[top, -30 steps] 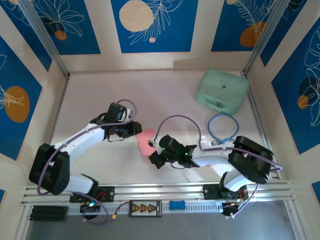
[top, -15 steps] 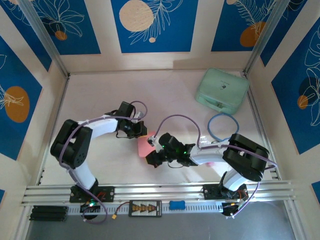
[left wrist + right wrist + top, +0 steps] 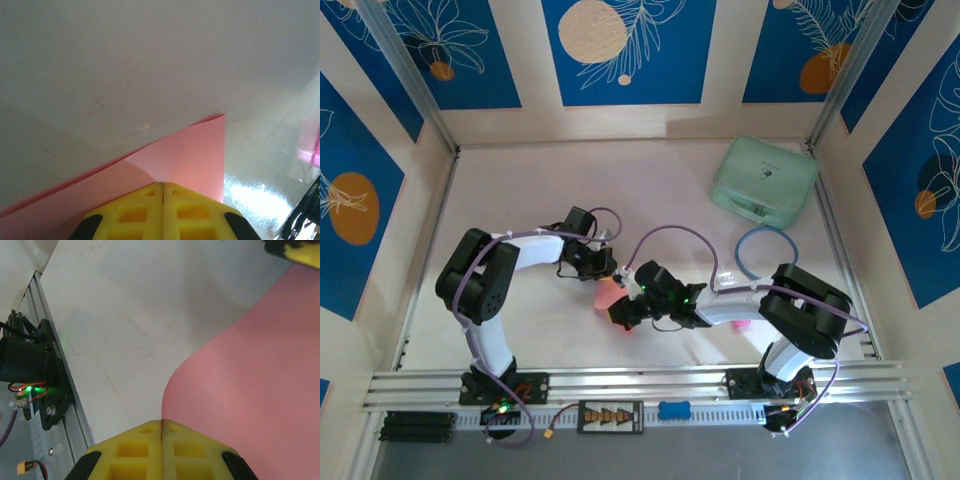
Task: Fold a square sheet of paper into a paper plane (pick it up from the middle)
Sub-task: Third fold the triangle at the center of the table.
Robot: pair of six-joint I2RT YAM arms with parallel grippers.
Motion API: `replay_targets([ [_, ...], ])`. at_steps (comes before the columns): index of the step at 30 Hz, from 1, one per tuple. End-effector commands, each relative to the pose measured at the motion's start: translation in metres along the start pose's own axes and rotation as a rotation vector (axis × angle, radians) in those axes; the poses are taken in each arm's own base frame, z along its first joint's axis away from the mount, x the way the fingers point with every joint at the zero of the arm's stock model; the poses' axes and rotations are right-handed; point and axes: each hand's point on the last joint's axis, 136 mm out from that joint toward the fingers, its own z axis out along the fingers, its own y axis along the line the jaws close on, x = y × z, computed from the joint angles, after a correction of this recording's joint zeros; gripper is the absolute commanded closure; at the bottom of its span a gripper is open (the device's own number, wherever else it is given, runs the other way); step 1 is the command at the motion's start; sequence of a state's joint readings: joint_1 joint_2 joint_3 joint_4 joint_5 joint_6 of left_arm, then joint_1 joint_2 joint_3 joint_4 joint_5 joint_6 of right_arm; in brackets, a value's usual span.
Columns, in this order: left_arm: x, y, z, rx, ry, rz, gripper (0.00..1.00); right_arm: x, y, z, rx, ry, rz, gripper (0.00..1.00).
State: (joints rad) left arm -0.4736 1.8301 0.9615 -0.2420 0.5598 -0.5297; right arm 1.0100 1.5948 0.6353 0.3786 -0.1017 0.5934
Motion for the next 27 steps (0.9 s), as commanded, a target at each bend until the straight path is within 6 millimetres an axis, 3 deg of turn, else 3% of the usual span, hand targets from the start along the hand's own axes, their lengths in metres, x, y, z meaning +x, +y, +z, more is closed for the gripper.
replay_targets([
  [1,0.011,0.012,0.004,-0.043,0.017,0.021,0.96,-0.006,-0.004,0.001,0.017,0.010,-0.020,1.00],
  [19,0.015,0.015,0.007,-0.048,0.039,0.009,0.95,0.002,-0.057,0.000,0.239,0.026,0.054,1.00],
  [27,0.015,0.016,0.008,-0.051,0.039,0.007,0.96,0.003,-0.068,-0.001,0.275,0.028,0.072,1.00],
])
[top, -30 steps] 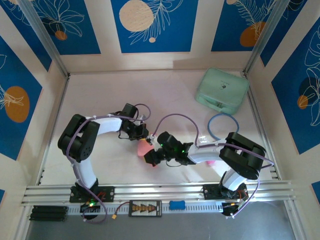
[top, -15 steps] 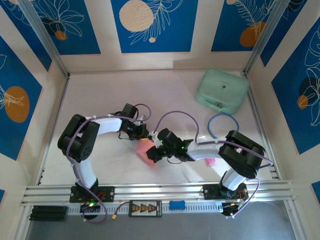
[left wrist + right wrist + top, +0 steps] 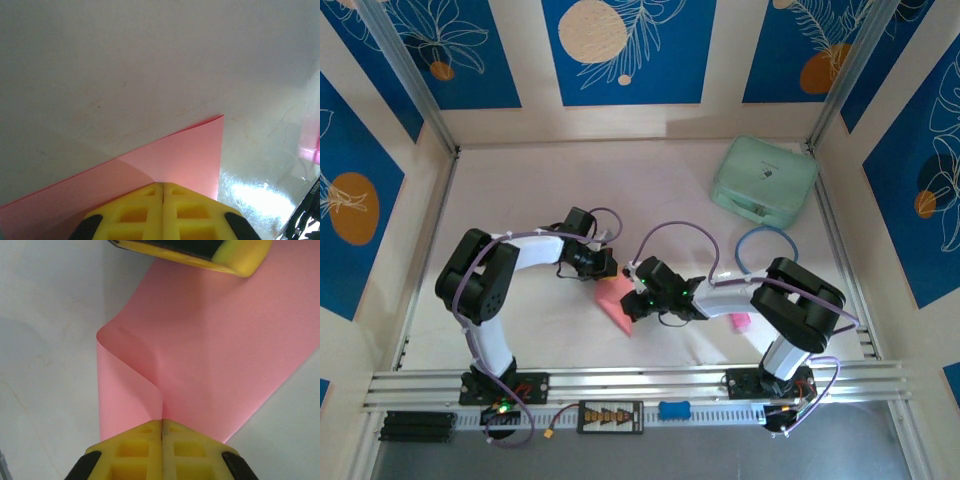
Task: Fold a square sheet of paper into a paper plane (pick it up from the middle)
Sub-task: Third fold the triangle at the center of the table.
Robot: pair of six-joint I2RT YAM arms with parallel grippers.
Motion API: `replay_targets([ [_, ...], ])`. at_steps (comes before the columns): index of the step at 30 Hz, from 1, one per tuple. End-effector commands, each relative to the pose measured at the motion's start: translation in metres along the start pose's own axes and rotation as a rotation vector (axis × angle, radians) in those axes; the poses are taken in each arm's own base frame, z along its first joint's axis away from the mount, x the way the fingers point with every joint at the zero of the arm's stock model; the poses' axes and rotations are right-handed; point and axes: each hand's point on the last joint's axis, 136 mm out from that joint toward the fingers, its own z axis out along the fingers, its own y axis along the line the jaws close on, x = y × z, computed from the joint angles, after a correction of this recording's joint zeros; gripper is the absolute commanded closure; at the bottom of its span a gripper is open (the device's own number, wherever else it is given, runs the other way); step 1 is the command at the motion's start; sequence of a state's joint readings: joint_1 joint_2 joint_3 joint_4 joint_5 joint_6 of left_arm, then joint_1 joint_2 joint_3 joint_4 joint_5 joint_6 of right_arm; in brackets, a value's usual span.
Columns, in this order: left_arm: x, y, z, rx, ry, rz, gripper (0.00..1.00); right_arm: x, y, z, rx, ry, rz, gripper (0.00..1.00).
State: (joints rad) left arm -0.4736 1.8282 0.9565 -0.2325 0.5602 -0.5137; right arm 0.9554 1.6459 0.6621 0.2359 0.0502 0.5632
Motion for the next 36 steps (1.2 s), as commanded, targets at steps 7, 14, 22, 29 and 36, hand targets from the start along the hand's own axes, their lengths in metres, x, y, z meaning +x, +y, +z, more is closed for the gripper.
replay_targets([
  [7,0.017,0.016,0.007,-0.055,0.045,-0.014,0.96,-0.002,-0.007,0.001,0.052,0.015,0.013,1.00],
  [14,0.017,0.016,0.006,-0.054,0.044,-0.014,0.95,0.001,-0.001,-0.005,0.047,0.019,-0.001,1.00],
  [22,0.016,0.015,0.006,-0.052,0.042,-0.013,0.96,0.002,0.003,-0.003,0.050,0.030,-0.005,1.00],
  [29,0.016,0.015,0.005,-0.048,0.041,-0.014,0.96,0.003,0.002,-0.001,0.056,0.036,-0.001,1.00],
  [36,0.017,0.014,0.005,-0.048,0.040,-0.012,0.96,0.003,-0.004,0.000,0.084,0.038,0.005,1.00],
])
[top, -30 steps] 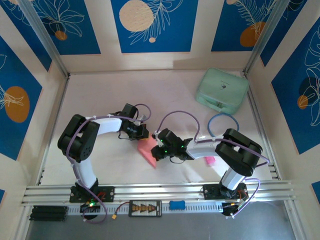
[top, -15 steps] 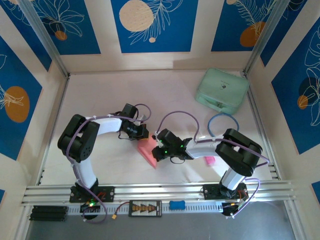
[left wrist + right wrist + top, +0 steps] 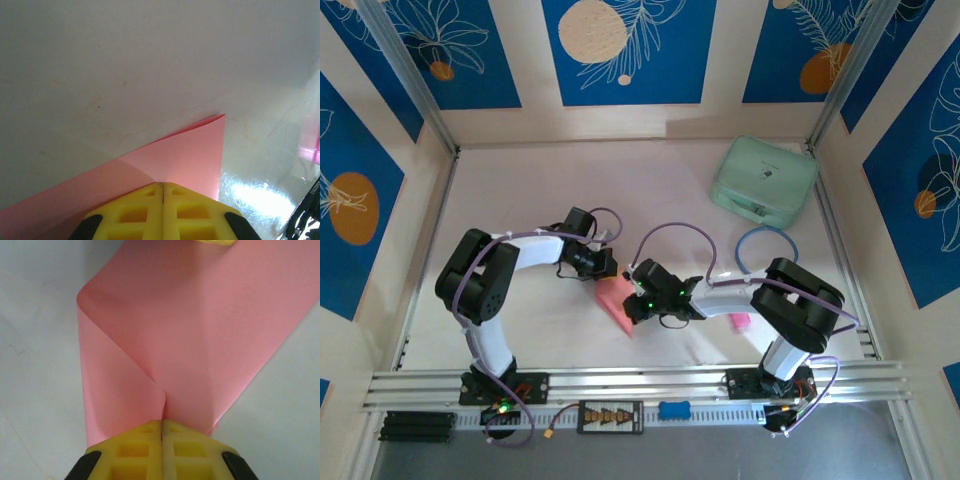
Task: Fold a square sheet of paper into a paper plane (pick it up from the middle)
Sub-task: Third fold the triangle at the center of the table.
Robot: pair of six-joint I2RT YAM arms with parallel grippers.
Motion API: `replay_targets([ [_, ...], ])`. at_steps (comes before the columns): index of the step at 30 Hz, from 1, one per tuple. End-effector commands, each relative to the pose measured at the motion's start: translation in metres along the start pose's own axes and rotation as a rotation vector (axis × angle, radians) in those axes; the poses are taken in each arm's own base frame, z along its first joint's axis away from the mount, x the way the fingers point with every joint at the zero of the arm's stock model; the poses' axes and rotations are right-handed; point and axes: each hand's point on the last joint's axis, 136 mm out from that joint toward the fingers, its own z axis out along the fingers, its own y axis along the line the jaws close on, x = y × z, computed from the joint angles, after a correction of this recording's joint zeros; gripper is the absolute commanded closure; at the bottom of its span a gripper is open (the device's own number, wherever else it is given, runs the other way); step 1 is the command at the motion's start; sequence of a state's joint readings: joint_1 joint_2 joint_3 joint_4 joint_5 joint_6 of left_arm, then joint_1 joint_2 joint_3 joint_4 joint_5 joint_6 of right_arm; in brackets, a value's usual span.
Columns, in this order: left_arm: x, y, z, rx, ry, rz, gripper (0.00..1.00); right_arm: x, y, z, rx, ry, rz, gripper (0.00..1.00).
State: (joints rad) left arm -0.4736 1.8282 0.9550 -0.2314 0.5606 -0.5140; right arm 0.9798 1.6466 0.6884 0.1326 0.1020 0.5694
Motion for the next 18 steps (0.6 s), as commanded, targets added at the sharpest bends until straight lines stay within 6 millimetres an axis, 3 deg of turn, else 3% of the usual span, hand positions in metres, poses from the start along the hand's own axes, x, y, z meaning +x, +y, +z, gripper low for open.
replay_targets([
  [1,0.0169,0.0144,0.0051,-0.049,0.040,-0.013,0.96,-0.0092,0.0030,-0.0010,0.011,-0.014,0.002,1.00],
  [18,0.0165,0.0135,0.0055,-0.045,0.040,-0.013,0.96,-0.0112,-0.0033,-0.0008,0.025,-0.015,0.015,1.00],
])
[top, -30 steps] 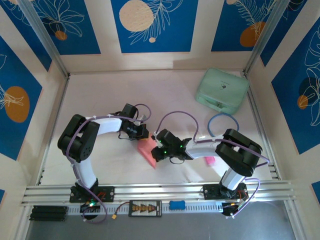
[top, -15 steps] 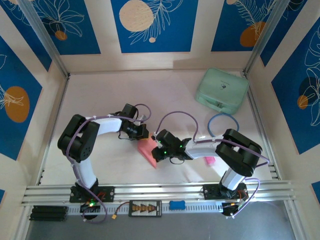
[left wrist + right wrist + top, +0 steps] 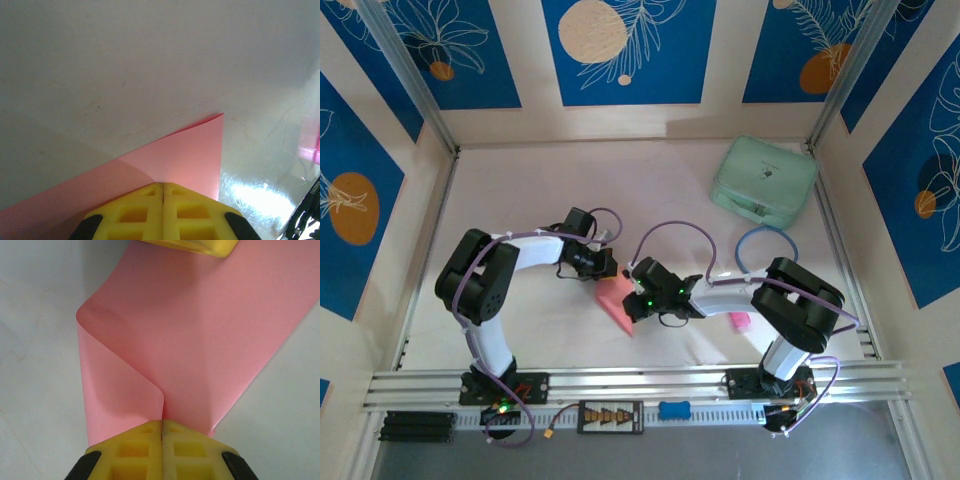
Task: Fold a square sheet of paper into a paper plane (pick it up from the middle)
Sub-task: Third fold the triangle at the center of the table.
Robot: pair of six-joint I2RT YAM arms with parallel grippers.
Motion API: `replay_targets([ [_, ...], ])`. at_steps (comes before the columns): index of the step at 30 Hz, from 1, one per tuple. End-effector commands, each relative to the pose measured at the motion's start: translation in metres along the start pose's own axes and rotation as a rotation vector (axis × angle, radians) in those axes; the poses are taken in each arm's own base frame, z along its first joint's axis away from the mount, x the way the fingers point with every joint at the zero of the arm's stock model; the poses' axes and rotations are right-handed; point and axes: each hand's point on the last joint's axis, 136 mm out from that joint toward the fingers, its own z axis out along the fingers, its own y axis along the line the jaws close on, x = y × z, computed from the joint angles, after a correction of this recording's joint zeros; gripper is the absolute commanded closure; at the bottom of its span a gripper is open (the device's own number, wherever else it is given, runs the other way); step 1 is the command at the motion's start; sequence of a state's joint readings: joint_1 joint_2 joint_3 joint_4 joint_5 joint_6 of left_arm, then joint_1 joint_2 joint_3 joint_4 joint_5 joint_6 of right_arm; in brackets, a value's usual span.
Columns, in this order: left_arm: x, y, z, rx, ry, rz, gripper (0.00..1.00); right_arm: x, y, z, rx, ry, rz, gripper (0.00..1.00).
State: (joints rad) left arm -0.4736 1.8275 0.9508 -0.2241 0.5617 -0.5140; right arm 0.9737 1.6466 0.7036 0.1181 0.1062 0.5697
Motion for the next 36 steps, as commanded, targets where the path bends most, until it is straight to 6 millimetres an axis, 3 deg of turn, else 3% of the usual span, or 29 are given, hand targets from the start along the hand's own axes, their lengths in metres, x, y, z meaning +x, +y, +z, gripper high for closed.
replay_targets([
  [1,0.0166,0.0134,0.0051,-0.047,0.043,-0.014,0.96,-0.0064,-0.0023,0.0005,0.017,-0.009,0.009,1.00],
  [36,0.0172,0.0130,0.0048,-0.045,0.045,-0.015,0.97,-0.0019,-0.0048,0.0028,0.038,0.014,0.014,1.00],
])
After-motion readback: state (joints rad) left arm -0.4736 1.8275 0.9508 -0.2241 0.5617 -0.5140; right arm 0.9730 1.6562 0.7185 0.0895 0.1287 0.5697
